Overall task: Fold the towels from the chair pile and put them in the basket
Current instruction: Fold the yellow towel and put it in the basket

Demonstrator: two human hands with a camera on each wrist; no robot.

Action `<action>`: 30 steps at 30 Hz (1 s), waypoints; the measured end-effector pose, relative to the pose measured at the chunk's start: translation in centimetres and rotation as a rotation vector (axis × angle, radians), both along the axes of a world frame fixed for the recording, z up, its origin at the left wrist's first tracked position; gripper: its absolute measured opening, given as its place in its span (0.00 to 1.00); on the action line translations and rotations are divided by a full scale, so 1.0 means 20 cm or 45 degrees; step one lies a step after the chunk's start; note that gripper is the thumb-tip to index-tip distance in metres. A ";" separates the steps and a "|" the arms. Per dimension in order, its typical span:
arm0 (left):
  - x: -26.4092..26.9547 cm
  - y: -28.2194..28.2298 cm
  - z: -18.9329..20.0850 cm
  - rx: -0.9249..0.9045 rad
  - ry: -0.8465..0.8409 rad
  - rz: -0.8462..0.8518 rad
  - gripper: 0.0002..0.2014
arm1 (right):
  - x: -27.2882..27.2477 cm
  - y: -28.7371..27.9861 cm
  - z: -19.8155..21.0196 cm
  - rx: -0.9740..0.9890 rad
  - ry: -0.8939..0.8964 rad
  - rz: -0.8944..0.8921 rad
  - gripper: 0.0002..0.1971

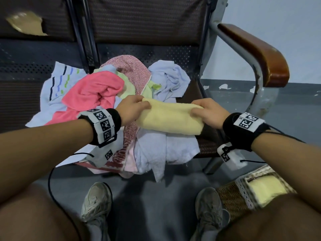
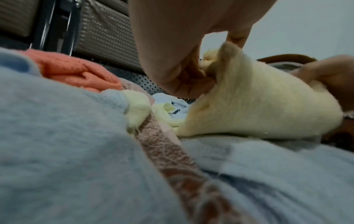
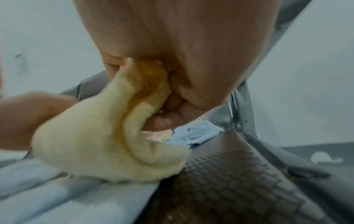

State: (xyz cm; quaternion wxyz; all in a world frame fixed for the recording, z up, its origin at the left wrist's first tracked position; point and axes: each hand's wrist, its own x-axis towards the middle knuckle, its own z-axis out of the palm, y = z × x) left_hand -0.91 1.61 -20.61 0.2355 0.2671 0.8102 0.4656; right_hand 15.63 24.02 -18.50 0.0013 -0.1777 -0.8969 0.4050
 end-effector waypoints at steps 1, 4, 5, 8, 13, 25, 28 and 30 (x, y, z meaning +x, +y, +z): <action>0.00 0.01 0.00 0.003 -0.034 0.044 0.22 | -0.01 0.00 0.00 -0.127 -0.017 -0.047 0.09; -0.02 0.06 -0.04 -0.109 -0.017 0.163 0.19 | -0.04 0.00 -0.05 -0.309 -0.130 -0.136 0.09; -0.03 0.08 -0.05 -0.168 0.002 0.196 0.19 | -0.05 0.01 -0.08 -0.275 -0.170 -0.150 0.09; -0.02 0.09 -0.06 -0.406 0.046 0.247 0.22 | -0.08 0.03 -0.14 -0.015 -0.217 -0.159 0.12; 0.03 0.07 -0.04 -0.631 -0.563 0.216 0.38 | -0.11 0.04 -0.18 0.230 -0.262 -0.206 0.11; 0.08 0.14 0.06 0.198 -0.555 0.254 0.13 | -0.04 -0.03 -0.03 0.317 -0.458 -0.119 0.13; 0.17 0.16 0.16 0.330 -0.514 0.147 0.13 | 0.02 -0.06 0.08 0.237 -0.298 -0.086 0.24; 0.24 0.17 0.25 0.391 -0.521 0.019 0.13 | 0.06 -0.12 0.18 -0.091 -0.053 -0.092 0.43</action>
